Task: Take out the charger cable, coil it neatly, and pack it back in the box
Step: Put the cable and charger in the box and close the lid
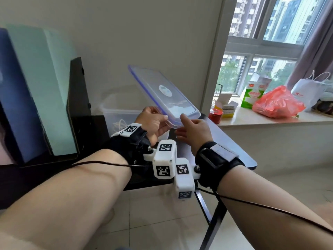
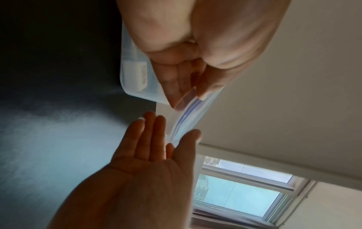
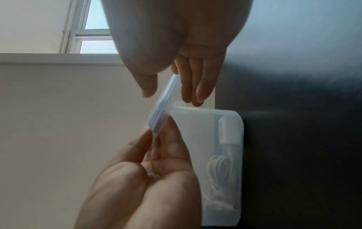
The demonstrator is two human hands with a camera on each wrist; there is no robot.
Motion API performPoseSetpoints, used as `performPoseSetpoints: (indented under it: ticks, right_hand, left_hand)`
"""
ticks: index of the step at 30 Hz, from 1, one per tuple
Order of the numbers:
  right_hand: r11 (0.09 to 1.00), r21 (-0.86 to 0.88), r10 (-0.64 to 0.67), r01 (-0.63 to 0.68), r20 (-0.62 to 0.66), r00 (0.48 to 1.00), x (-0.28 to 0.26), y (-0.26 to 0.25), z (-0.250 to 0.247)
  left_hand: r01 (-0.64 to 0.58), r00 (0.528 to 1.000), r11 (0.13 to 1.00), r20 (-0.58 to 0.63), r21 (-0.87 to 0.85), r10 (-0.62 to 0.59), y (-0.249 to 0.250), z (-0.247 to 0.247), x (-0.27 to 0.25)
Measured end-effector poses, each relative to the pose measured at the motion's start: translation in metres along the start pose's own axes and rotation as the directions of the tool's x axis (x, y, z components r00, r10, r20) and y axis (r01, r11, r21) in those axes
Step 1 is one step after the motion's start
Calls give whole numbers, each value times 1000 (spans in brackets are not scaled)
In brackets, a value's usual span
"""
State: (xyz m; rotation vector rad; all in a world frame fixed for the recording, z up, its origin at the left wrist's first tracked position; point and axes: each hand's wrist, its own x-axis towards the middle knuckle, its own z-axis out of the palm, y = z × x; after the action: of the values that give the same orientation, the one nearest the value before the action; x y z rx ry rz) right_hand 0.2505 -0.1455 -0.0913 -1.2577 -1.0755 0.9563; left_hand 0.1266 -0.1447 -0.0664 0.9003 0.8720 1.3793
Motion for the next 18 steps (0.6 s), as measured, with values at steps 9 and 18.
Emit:
performPoseSetpoints:
  ticks: [9,18]
  right_hand:
    - [963,-240,-110,125,74,991,38,-14,47]
    - [865,-467,-124,182,153,980,75,-32,41]
  left_hand:
    - [25,992,983,-126,181,-2,18,-40,17]
    - [96,994,969,-66,229,-83,6,-42,17]
